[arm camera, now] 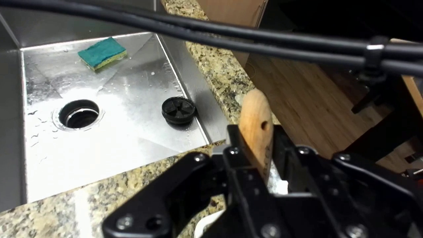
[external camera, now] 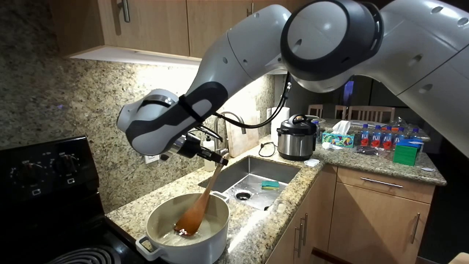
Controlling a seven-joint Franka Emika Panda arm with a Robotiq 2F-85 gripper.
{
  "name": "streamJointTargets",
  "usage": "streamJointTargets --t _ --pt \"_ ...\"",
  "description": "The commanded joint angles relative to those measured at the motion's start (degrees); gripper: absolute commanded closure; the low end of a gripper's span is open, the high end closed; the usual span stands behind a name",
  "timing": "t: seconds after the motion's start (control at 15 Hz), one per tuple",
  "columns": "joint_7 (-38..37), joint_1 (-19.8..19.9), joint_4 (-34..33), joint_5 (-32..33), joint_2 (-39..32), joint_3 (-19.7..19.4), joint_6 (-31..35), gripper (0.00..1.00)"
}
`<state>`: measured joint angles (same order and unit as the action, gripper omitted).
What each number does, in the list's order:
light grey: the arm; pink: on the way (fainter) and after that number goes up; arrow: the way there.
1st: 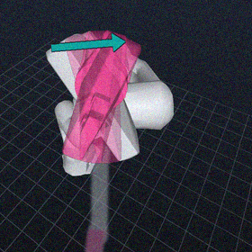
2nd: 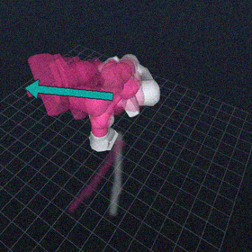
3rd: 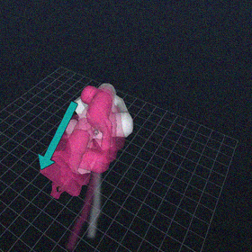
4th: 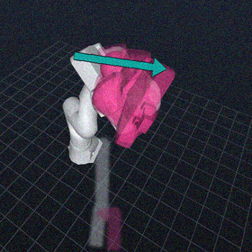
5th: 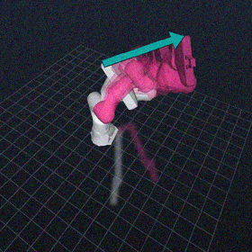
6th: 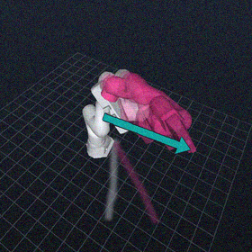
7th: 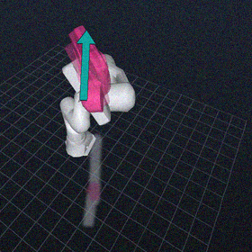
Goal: Use the wooden spatula to stir the water in the pot.
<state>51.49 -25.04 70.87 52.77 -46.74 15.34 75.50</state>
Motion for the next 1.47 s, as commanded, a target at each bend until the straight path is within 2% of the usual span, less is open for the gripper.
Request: streamJointTargets --t 0.0,0.27,0.53,0.87,1.4 --pt "1.0 0.8 13.4 3.6 9.0 -0.1 0.3 0.93" --pt "5.2 -0.1 21.1 9.6 12.7 0.6 -0.1 0.93" --pt "11.6 0.0 23.9 13.6 12.5 2.5 2.0 0.93" --pt "15.5 0.1 21.3 14.4 10.0 3.2 5.0 0.93" --pt "15.0 5.0 14.9 6.3 6.2 2.6 13.8 0.93"
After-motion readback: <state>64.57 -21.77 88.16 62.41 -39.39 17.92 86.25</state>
